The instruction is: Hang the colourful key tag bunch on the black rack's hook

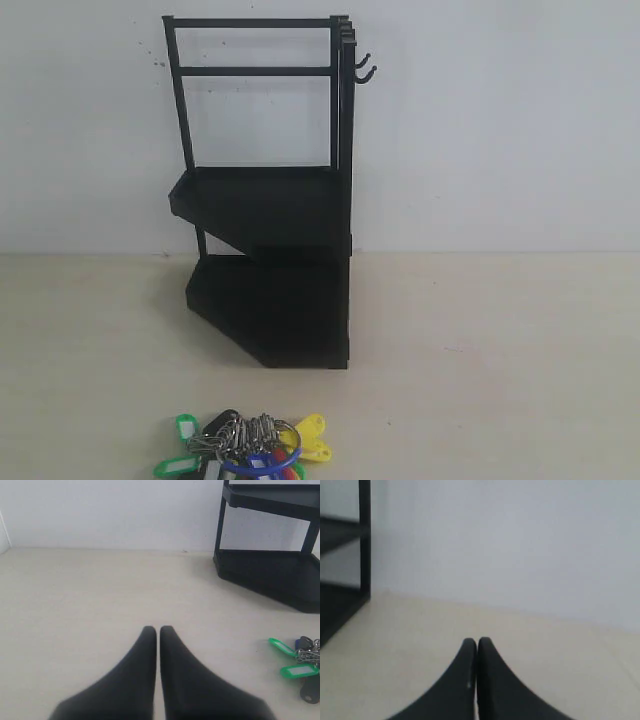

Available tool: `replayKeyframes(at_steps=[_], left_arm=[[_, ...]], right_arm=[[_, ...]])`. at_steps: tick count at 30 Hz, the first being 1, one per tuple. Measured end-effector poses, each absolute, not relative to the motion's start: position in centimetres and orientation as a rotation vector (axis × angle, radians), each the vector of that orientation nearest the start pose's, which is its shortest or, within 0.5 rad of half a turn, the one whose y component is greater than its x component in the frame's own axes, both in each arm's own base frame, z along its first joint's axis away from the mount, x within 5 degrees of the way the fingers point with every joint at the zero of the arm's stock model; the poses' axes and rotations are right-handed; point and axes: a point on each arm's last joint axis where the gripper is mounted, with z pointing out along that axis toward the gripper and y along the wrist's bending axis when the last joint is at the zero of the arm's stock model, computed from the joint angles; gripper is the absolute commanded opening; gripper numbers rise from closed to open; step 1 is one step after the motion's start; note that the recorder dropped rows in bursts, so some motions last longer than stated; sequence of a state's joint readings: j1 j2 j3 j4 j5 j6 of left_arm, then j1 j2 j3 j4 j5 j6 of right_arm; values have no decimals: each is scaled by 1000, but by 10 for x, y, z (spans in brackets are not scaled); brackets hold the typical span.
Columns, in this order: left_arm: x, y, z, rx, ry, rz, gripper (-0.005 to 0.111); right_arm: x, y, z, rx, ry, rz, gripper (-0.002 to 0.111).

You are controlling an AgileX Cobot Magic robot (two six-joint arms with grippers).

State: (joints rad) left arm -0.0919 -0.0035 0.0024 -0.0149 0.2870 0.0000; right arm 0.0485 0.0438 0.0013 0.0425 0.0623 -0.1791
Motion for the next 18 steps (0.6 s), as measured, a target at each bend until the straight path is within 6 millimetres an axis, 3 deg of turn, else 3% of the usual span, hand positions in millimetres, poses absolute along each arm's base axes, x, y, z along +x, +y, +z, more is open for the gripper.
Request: replayKeyframes(at_steps=[5, 9, 15, 18], left_arm=[[54, -5, 187, 72, 1769, -81, 4], [54, -5, 187, 72, 1769, -81, 4], [54, -5, 187, 72, 1769, -81, 4], [54, -5, 187, 72, 1769, -81, 4]], right_arm=[[56, 2, 233, -111, 1266, -86, 0], [51, 1, 246, -87, 1122, -85, 0], [35, -1, 270, 71, 815, 184, 0], [25, -1, 298, 101, 681, 286, 0]])
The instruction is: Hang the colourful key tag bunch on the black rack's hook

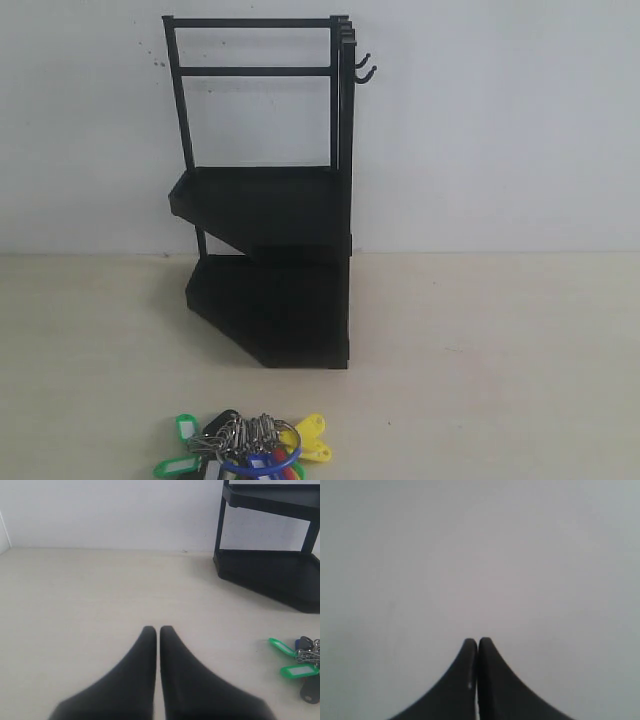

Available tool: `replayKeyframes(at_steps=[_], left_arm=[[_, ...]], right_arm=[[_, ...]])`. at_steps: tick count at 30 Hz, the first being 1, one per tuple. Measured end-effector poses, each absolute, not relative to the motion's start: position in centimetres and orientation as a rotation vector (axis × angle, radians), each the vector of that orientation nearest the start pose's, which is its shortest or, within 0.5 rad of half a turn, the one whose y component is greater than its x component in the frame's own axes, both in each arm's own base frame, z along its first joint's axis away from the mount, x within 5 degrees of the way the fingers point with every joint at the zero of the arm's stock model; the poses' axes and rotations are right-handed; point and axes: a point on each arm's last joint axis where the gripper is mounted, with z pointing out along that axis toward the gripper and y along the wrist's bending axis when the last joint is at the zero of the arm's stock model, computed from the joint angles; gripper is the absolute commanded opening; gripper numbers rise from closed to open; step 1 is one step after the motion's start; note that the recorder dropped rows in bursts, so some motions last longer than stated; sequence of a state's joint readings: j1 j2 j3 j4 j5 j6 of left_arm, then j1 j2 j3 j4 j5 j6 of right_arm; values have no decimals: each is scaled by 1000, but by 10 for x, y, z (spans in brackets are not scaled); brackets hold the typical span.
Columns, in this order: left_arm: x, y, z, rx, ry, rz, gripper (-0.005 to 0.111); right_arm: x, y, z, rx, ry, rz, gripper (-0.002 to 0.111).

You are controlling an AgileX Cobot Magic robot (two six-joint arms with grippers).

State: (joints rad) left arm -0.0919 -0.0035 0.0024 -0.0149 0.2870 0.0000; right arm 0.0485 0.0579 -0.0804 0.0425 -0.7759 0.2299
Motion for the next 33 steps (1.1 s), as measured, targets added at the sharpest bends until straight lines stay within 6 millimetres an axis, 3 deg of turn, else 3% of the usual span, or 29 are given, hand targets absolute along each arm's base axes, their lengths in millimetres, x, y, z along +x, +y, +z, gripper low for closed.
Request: replayKeyframes(at_steps=[4, 8, 9, 10, 13, 16, 18, 20, 23, 29, 33], left_arm=[[54, -5, 187, 72, 1769, -81, 4], [54, -5, 187, 72, 1769, -81, 4], [54, -5, 187, 72, 1769, -81, 4], [54, -5, 187, 72, 1769, -81, 4], [54, -5, 187, 72, 1769, -81, 4], [54, -5, 187, 72, 1769, -81, 4], [54, -5, 187, 72, 1769, -81, 4], [54, -5, 187, 72, 1769, -81, 4], [54, -5, 187, 72, 1769, -81, 4], [54, -5, 187, 72, 1769, -81, 4], [54, -5, 187, 72, 1769, -81, 4]], right_arm=[[16, 4, 354, 55, 704, 339, 0], [35, 7, 380, 46, 1018, 290, 0], [52, 2, 379, 142, 1229, 267, 0], [61, -1, 374, 189, 1335, 253, 0], [92, -2, 341, 302, 1751, 213, 0], [102, 8, 313, 320, 2077, 255, 0], [105, 26, 299, 275, 2272, 406, 0], [108, 45, 295, 126, 2342, 572, 0], [116, 61, 294, -138, 2330, 658, 0], [130, 83, 289, -361, 2302, 815, 0], [152, 99, 272, -420, 2348, 930, 0]])
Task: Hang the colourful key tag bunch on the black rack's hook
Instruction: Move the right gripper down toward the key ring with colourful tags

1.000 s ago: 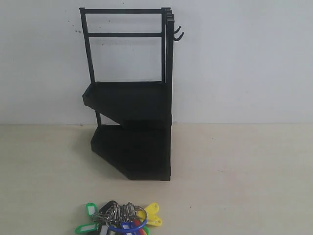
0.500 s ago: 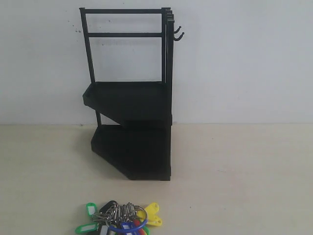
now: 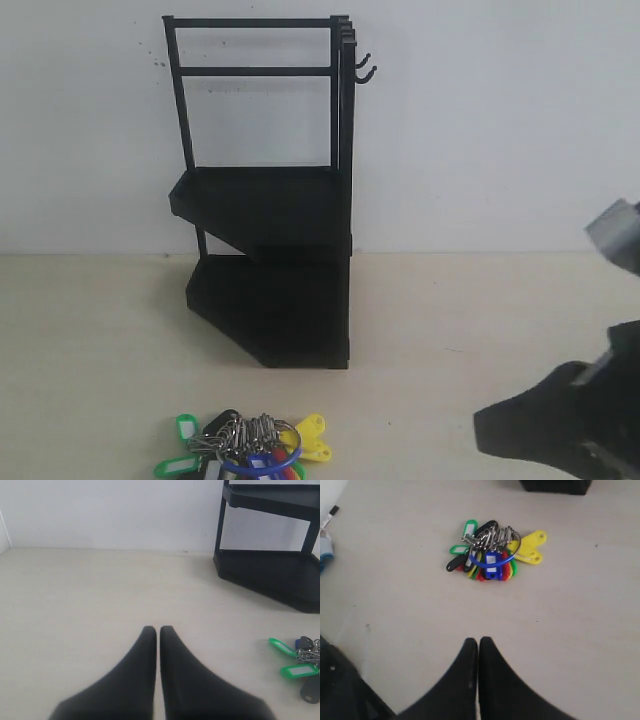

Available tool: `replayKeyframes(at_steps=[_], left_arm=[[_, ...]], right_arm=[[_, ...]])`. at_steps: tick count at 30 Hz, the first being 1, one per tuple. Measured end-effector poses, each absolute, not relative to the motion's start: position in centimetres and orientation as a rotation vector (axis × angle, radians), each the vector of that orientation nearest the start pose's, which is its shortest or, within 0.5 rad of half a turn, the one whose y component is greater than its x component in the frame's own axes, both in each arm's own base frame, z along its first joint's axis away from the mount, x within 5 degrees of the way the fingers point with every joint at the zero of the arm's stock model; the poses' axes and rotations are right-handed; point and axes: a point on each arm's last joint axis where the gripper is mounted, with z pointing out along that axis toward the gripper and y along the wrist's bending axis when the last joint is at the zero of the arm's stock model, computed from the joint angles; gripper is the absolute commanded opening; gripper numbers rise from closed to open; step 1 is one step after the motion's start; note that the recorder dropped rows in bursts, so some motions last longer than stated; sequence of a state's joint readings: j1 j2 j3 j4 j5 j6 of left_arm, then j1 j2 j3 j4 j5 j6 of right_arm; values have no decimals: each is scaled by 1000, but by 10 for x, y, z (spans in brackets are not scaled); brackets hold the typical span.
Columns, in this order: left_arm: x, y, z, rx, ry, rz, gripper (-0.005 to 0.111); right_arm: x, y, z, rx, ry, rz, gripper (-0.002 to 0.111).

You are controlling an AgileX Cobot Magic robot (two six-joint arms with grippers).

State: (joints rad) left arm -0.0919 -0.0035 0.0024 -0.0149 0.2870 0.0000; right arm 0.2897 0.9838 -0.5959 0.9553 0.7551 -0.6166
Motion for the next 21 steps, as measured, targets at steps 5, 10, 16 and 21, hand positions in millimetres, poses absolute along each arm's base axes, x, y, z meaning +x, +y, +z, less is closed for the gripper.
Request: replayKeyframes(at_steps=[5, 10, 16, 21], left_arm=[[54, -5, 187, 72, 1769, -81, 4], [54, -5, 187, 72, 1769, -81, 4], [54, -5, 187, 72, 1769, -81, 4], [54, -5, 187, 72, 1769, -81, 4]], right_arm=[[185, 116, 245, -313, 2396, 1109, 19], [208, 131, 213, -212, 2435, 1303, 42], [229, 139, 177, -78, 2468, 1395, 43], [234, 146, 151, -86, 2499, 1451, 43]])
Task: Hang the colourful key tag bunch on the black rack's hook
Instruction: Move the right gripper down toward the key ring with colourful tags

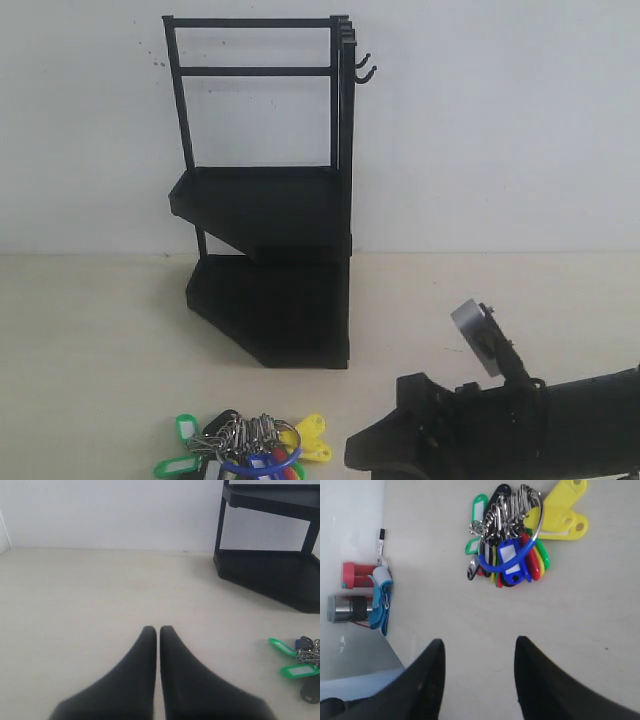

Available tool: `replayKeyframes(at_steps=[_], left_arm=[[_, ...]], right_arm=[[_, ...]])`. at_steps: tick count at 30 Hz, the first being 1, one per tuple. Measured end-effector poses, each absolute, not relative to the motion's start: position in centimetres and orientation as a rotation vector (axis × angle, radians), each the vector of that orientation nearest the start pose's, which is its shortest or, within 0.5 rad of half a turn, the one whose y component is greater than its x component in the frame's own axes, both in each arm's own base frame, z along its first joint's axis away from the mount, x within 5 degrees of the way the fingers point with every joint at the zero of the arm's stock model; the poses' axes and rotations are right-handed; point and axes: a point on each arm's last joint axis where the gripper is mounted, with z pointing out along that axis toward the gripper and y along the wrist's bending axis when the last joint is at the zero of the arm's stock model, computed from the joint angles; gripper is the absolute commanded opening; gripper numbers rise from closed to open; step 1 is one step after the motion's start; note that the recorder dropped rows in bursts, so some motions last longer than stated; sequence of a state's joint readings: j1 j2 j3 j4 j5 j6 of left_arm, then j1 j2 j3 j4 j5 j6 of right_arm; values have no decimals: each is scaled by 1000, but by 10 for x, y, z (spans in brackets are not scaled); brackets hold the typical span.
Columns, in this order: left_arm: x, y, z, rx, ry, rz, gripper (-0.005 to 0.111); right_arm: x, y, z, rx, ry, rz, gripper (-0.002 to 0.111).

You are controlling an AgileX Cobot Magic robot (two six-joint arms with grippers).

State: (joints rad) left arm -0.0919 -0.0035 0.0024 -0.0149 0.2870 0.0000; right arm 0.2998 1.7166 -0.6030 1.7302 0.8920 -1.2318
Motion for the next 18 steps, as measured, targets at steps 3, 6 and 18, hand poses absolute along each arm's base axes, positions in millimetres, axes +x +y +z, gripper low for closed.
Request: replayKeyframes(at_steps=[3, 6, 18], left_arm=[[54, -5, 187, 72, 1769, -81, 4], [54, -5, 187, 72, 1769, -81, 4], [54, -5, 187, 72, 1769, -81, 4]], right_arm=[[237, 160, 141, -139, 2531, 1467, 43], [243, 179, 136, -189, 2553, 1470, 43], [263, 220, 112, -106, 2675, 1315, 43]])
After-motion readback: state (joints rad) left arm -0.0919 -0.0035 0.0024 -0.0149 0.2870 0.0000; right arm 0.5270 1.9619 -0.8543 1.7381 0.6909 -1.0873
